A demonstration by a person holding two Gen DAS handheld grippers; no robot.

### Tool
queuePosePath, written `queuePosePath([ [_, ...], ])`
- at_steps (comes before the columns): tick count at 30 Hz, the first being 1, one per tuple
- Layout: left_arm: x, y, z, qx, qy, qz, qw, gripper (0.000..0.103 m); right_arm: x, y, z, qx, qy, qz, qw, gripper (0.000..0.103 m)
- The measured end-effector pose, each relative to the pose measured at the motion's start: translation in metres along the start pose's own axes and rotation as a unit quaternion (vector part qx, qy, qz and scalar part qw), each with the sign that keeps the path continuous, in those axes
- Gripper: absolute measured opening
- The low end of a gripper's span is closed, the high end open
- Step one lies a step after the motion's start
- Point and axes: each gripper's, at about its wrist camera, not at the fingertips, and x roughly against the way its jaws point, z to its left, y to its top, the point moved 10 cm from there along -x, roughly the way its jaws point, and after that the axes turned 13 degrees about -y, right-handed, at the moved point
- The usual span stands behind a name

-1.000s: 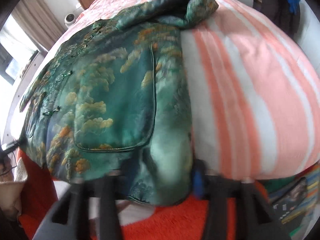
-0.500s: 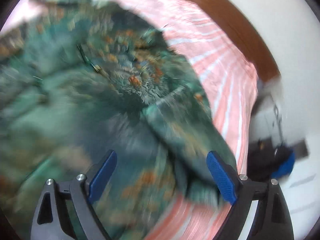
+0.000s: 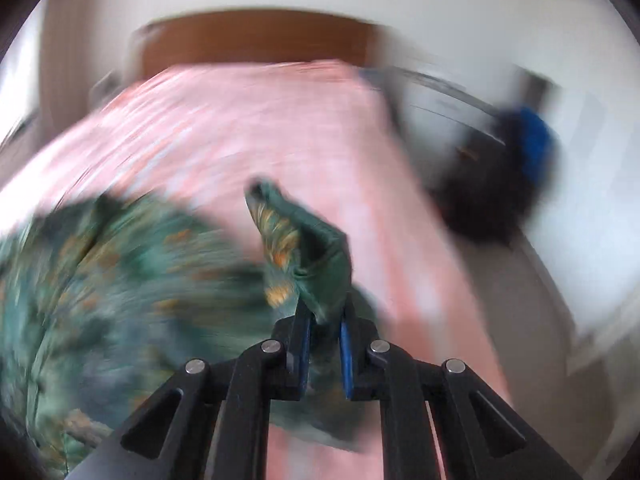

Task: Fold large clothes
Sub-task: 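Grasp the tucked sleeve cuff by the collar with the right gripper and lift it, then lay the sleeve flat beside the jacket body and open the right gripper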

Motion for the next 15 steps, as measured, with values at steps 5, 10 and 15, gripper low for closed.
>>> queuePosePath([
  [5, -0.014, 0.003, -0.024, -0.014, -0.017, 0.009, 0.9997, 0.099, -0.029, -0.088, -0.146, -0.094, -0.090, 0.090, 0.987, 0.028],
  [10, -0.018, 0.003, -0.029, -0.015, -0.003, 0.022, 0.9997, 0.099, -0.035, -0.174, -0.180, -0.119, -0.071, 0.158, 0.978, 0.040],
  [15, -0.021, 0.014, -0.019, 0.029, 0.005, 0.003, 0.9996, 0.099, -0.001, -0.177, -0.158, -0.133, -0.003, 0.147, 0.980, 0.058],
])
